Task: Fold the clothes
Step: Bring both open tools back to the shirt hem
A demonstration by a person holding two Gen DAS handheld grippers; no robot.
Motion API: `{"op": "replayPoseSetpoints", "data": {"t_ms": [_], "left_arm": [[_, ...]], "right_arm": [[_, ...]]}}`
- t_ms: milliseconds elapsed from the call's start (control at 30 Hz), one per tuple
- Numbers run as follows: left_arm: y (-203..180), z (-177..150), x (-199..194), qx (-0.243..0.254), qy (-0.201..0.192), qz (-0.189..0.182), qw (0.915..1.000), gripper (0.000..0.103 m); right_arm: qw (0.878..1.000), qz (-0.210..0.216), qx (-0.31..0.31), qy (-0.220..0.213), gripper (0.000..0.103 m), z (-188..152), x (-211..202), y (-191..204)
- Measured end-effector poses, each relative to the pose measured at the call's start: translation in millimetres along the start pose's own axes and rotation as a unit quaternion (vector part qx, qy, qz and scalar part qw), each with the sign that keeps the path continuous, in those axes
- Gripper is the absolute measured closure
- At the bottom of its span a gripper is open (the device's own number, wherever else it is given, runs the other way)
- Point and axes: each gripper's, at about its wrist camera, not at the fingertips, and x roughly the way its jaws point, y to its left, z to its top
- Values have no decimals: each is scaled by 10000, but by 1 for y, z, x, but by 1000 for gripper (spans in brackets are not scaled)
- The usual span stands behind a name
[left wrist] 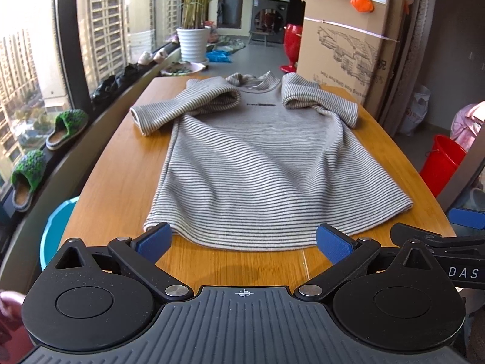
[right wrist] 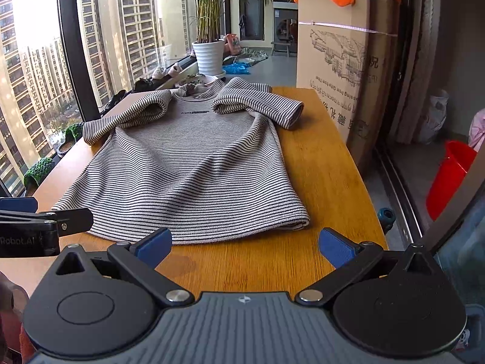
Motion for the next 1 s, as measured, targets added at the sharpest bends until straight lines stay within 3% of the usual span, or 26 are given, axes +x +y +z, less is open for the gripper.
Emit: {"op": "replayPoseSetpoints", "data": {"t_ms": [167, 367, 533, 600, 733, 767, 1000], "left_arm": [[-9, 29, 44, 208, -78, -9, 9998, 0], [-12, 64, 101, 227, -145, -9, 9996, 0], [-23, 91, 143, 534, -408, 217, 9975, 0], [-24, 98, 161, 642, -505, 247, 9963, 0], [-15, 99, 199, 484, -75, 82, 9988, 0], [-11, 96, 202, 399, -141, 10, 9991, 0], [-7, 94, 202, 330, -190, -32, 9993, 0]], "right_arm": [[9988, 235, -111, -418, 0, 22, 29, -9], [9982, 495, 45, -336, 0, 60, 80, -18], [9964, 373, 65, -756, 0, 80, 123, -19], [9973, 376, 131, -610, 0, 85, 144, -18], [9962, 641, 589, -21, 0, 88, 176, -23], [9957, 697, 612, 30, 0, 88, 180, -24], [9983, 526, 20, 233, 0, 88, 186, -14]]}}
